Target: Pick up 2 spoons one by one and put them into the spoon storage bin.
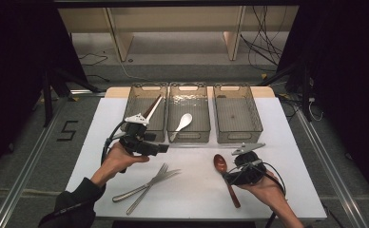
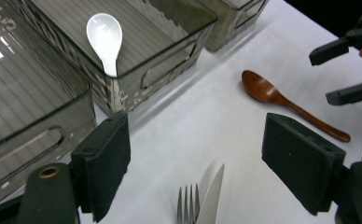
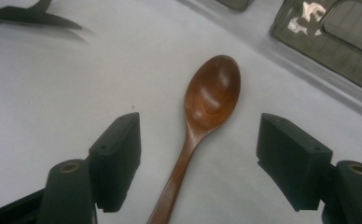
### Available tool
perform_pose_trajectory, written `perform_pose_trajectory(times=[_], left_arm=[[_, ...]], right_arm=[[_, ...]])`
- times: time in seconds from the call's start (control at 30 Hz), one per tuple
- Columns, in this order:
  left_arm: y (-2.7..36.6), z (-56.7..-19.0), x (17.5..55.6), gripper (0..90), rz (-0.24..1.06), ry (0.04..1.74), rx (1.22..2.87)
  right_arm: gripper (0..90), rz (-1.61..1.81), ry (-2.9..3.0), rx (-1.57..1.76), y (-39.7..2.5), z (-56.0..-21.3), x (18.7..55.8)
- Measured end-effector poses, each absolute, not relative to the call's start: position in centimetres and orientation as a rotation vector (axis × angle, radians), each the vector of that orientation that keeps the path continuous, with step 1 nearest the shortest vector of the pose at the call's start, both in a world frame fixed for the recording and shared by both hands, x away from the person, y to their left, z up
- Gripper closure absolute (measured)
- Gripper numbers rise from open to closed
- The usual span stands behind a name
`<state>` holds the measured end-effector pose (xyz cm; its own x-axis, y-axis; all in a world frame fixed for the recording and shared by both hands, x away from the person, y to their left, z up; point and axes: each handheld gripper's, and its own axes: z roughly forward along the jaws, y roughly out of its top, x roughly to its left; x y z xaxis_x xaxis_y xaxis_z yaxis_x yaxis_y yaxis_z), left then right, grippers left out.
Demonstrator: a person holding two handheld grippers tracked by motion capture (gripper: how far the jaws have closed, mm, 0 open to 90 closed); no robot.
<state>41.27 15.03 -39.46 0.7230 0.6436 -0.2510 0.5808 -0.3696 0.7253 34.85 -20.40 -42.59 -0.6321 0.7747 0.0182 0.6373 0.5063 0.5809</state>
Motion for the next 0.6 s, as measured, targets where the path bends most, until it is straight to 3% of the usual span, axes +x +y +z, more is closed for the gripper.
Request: perform_pose_trajectory(times=[0.6], left_arm=[[16.6, -40.6, 38.6, 21.5, 0.140, 0.912, 2.083]], right_arm=[[48.7, 0.562, 2.702, 1.193, -18.9, -44.9, 36.0]])
